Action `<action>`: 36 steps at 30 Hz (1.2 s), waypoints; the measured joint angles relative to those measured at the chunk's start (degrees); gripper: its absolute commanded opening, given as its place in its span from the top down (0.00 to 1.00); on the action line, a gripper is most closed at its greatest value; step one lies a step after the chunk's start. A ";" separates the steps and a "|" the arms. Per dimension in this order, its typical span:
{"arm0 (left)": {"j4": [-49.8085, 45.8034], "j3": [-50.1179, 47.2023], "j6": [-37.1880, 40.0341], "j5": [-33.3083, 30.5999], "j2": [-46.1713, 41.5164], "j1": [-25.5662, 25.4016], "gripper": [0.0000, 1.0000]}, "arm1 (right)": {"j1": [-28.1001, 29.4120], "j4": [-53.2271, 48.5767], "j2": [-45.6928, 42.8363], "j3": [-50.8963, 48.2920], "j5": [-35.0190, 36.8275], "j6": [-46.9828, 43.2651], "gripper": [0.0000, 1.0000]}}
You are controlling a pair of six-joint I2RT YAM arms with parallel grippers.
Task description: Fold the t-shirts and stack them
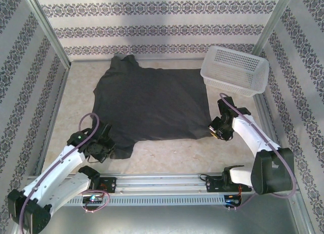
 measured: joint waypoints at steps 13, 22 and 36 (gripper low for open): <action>21.35 23.93 14.84 0.96 29.66 20.44 1.00 | -4.42 2.84 18.25 15.63 -3.50 6.69 1.00; 24.55 33.11 22.23 3.41 40.19 23.28 1.00 | -4.42 2.84 24.59 25.88 -3.50 10.88 1.00; 24.55 38.16 27.89 2.75 47.82 25.79 1.00 | -3.96 2.84 31.63 33.11 -1.92 11.93 1.00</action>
